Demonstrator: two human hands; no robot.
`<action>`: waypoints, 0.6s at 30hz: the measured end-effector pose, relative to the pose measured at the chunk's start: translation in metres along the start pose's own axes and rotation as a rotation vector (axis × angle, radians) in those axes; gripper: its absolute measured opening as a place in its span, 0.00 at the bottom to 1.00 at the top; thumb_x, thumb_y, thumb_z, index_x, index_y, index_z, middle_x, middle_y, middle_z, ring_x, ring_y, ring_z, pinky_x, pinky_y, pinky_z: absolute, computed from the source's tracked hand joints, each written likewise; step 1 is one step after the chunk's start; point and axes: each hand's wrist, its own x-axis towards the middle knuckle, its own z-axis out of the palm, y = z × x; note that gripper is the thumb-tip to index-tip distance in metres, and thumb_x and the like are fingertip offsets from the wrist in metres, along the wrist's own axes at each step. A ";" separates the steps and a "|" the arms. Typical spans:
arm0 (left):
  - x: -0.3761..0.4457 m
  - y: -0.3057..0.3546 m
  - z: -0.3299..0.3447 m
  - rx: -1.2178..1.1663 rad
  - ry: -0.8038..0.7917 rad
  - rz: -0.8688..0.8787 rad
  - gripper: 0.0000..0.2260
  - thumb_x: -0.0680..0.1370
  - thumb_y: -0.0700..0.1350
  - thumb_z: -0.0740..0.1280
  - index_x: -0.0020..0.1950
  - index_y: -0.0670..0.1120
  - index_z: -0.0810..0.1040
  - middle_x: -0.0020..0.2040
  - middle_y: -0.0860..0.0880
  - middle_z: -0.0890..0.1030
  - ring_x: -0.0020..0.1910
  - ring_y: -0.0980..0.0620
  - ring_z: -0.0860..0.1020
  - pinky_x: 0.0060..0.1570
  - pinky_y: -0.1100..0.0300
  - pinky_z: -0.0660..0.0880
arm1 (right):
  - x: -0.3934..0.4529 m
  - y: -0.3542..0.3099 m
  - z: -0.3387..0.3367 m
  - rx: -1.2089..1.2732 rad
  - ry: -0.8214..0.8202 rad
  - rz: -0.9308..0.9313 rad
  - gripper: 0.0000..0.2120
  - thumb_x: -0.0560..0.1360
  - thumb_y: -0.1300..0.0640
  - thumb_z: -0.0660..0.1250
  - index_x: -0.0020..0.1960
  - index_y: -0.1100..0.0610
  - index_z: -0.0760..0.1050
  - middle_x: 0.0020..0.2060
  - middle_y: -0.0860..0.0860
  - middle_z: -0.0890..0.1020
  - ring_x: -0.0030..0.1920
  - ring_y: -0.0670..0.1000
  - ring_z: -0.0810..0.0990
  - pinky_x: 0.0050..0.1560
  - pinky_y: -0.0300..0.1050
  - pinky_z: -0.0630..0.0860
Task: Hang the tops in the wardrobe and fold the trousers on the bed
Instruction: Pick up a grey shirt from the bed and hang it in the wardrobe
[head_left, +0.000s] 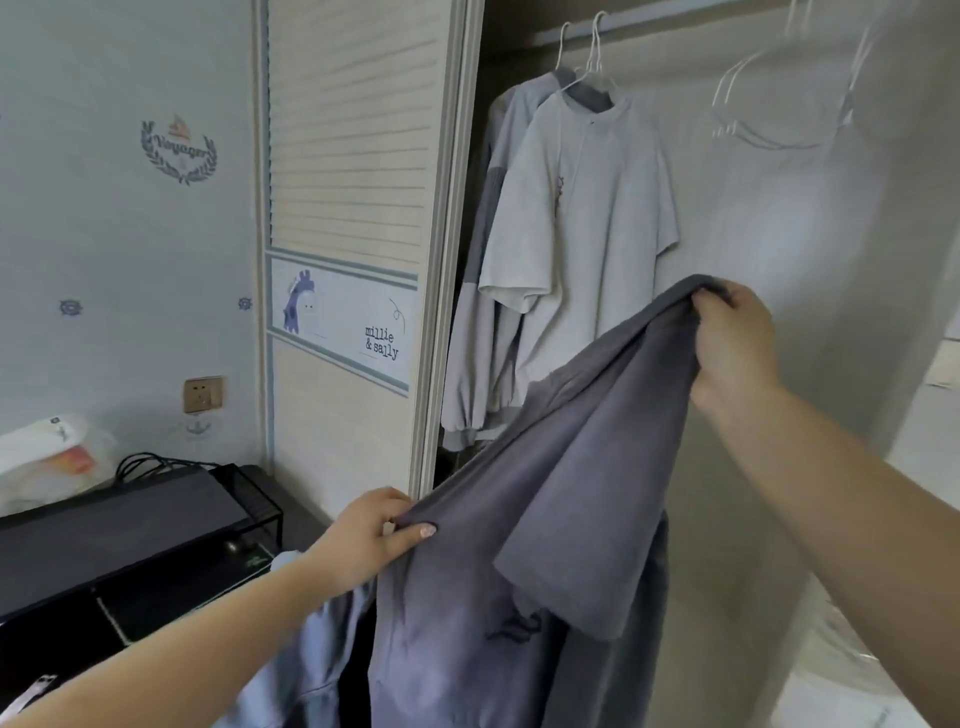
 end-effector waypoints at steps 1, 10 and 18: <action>0.005 -0.006 -0.002 -0.014 0.049 0.008 0.09 0.75 0.46 0.72 0.38 0.42 0.82 0.43 0.54 0.77 0.45 0.58 0.75 0.50 0.63 0.69 | 0.003 0.004 -0.004 -0.035 0.004 -0.010 0.10 0.77 0.60 0.57 0.54 0.57 0.75 0.49 0.54 0.79 0.49 0.53 0.78 0.48 0.45 0.75; 0.042 -0.018 -0.002 -0.218 0.279 -0.110 0.14 0.77 0.51 0.67 0.33 0.47 0.76 0.27 0.55 0.75 0.28 0.60 0.69 0.30 0.68 0.65 | 0.022 0.037 -0.024 -0.124 0.088 -0.025 0.14 0.74 0.62 0.57 0.35 0.50 0.76 0.35 0.50 0.77 0.40 0.52 0.76 0.42 0.47 0.72; 0.091 0.013 -0.002 -0.913 0.377 -0.260 0.12 0.80 0.46 0.64 0.42 0.42 0.81 0.33 0.48 0.82 0.32 0.54 0.78 0.32 0.60 0.78 | 0.050 0.075 -0.030 -0.114 0.182 0.013 0.12 0.75 0.60 0.61 0.36 0.49 0.77 0.36 0.47 0.80 0.41 0.50 0.78 0.45 0.46 0.74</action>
